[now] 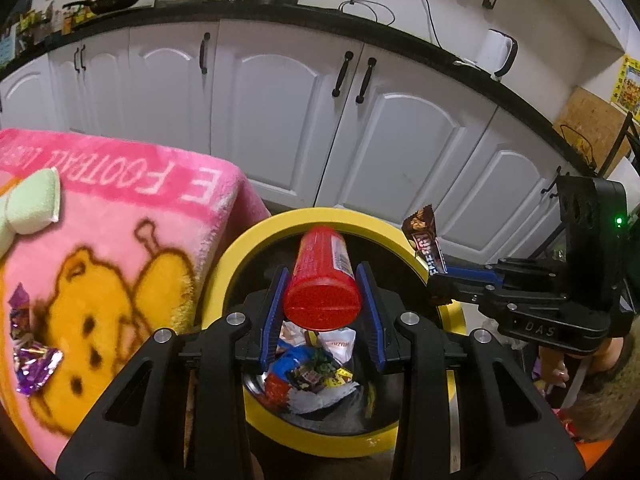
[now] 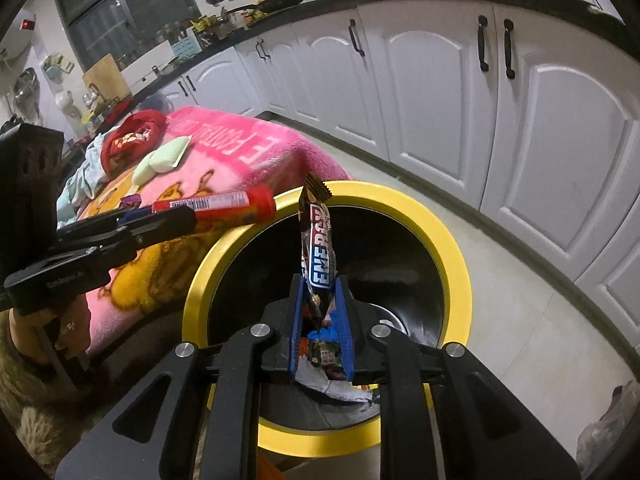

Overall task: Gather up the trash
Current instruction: 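Open both grippers over the bin to drop the can and candy bar, then move both tools back over the blanket toward the purple wrapper and green sponge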

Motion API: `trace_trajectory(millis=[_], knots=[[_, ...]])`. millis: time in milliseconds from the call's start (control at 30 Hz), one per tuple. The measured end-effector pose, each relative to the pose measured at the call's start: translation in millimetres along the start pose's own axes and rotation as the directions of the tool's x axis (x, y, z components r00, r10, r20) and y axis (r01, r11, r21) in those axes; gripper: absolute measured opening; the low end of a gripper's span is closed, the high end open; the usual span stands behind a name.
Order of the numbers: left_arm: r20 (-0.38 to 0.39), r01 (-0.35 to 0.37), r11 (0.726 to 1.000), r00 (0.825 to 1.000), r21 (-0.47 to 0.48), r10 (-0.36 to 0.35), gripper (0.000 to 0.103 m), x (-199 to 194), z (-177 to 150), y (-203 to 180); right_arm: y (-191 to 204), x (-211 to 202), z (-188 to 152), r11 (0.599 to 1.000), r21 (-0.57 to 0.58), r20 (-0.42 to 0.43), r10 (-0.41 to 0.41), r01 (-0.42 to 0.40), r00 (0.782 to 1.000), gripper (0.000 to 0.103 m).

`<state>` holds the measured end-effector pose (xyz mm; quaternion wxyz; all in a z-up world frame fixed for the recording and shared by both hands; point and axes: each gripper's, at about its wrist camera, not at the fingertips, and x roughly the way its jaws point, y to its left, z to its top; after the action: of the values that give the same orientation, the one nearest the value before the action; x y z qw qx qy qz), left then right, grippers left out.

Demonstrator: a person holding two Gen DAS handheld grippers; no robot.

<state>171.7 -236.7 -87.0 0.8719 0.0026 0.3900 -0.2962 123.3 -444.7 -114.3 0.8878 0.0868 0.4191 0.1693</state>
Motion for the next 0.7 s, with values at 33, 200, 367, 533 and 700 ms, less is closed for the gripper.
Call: trace_trajectory(millis=[33, 200, 367, 533, 700], knots=[[-0.001, -0.003, 1.0, 1.0, 0.0, 0.003, 0.028, 1.2, -0.9, 0.8, -1.7, 0.7, -0.3, 1.0, 0.007, -0.002, 0.001, -0.001, 1.0, 0.018], [-0.004, -0.023, 1.0, 1.0, -0.01, 0.023, 0.049, 0.6, -3.2, 4.8, -11.4, -1.0, 1.1, 0.999, 0.049, 0.008, -0.009, 0.009, 1.0, 0.038], [0.029, -0.059, 0.998, 0.998, -0.02, 0.059, 0.078, -12.2, -4.7, 12.0, -16.9, -9.8, 2.8, 0.997, 0.075, 0.038, -0.018, 0.015, 0.999, 0.046], [0.081, -0.126, 0.992, 0.989, -0.031, 0.128, 0.092, -32.9, -4.2, 21.5, -14.2, -21.6, 9.0, 0.997, 0.076, 0.086, -0.033, 0.026, 0.996, 0.054], [0.146, -0.176, 0.984, 0.973, -0.029, 0.178, 0.092, -57.0, -1.2, 25.3, -1.0, -32.3, 16.2, 0.998, 0.043, 0.13, -0.044, 0.039, 0.99, 0.064]])
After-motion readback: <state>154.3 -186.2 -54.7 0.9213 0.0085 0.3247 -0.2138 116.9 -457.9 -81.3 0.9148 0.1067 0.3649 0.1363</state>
